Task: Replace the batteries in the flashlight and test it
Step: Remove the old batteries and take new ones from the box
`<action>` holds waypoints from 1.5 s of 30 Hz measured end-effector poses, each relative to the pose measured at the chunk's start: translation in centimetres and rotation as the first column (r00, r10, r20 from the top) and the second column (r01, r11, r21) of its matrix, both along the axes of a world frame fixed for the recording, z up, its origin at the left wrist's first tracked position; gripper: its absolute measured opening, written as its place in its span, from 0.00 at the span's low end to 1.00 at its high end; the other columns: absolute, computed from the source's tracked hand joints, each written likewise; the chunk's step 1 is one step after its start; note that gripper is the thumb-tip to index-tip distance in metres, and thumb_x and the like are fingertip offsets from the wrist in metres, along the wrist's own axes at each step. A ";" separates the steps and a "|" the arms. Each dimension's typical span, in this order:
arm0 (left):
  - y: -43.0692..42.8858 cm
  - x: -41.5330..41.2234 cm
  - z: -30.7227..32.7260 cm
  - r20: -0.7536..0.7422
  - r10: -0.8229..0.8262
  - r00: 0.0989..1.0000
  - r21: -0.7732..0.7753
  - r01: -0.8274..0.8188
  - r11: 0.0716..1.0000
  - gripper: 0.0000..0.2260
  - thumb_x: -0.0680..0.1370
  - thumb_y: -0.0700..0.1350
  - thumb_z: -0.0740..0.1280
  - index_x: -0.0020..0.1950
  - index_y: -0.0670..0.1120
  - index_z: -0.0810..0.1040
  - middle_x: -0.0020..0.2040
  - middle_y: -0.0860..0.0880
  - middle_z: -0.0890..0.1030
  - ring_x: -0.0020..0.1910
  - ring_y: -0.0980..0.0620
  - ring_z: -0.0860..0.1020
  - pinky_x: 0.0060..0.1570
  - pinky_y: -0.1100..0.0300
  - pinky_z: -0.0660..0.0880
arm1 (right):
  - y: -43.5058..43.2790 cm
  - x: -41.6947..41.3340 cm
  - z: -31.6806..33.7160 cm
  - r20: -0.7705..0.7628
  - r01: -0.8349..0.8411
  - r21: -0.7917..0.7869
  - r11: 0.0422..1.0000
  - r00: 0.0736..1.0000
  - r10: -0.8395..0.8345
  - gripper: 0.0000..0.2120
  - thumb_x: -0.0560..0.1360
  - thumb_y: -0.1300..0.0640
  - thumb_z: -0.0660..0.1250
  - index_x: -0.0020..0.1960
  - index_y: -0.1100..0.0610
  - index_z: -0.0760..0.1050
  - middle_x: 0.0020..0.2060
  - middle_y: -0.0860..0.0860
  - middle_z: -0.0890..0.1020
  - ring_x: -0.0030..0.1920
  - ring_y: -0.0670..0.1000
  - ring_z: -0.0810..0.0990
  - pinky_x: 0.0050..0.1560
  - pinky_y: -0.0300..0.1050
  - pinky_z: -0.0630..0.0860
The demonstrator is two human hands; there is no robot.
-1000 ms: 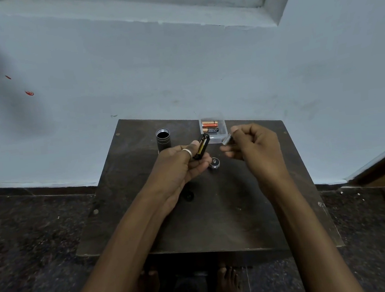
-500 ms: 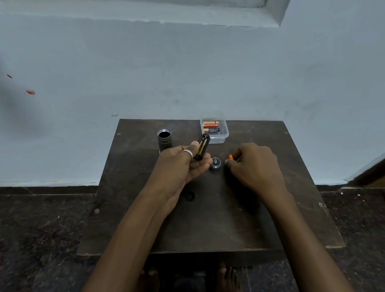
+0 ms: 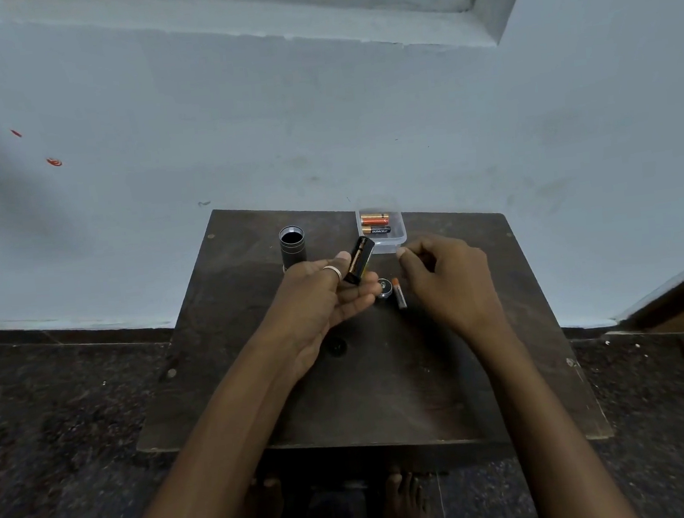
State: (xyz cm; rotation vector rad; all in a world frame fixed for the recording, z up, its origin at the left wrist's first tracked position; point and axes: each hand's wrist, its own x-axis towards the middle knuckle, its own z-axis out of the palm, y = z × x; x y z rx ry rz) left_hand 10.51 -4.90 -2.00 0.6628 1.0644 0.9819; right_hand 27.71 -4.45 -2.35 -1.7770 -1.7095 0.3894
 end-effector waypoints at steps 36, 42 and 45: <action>0.7 -0.3 -1.1 0.037 -0.049 0.998 0.080 0.046 0.996 0.12 0.82 0.45 0.64 0.56 0.38 0.82 0.50 0.40 0.86 0.50 0.48 0.85 0.45 0.59 0.81 | -0.6 -1.8 0.4 -0.181 -0.278 0.177 0.944 0.934 0.309 0.17 0.71 0.56 0.78 0.58 0.55 0.78 0.50 0.46 0.81 0.48 0.30 0.79 0.44 0.23 0.75; 0.8 -0.2 -1.7 -0.065 -0.043 0.997 0.096 0.049 0.994 0.12 0.82 0.46 0.64 0.53 0.41 0.84 0.49 0.41 0.86 0.50 0.48 0.85 0.46 0.57 0.81 | -0.9 -2.1 0.5 -0.042 -0.296 0.241 0.925 0.948 0.314 0.19 0.72 0.48 0.71 0.57 0.58 0.78 0.51 0.50 0.84 0.50 0.47 0.82 0.48 0.47 0.83; 0.8 -0.1 -1.7 -0.073 -0.038 0.997 0.110 0.046 0.993 0.12 0.82 0.46 0.64 0.50 0.41 0.85 0.48 0.40 0.86 0.49 0.47 0.85 0.44 0.58 0.81 | -1.0 -2.1 0.5 -0.021 -0.311 0.233 0.922 0.946 0.324 0.21 0.72 0.45 0.69 0.58 0.57 0.78 0.50 0.50 0.84 0.49 0.48 0.83 0.47 0.50 0.83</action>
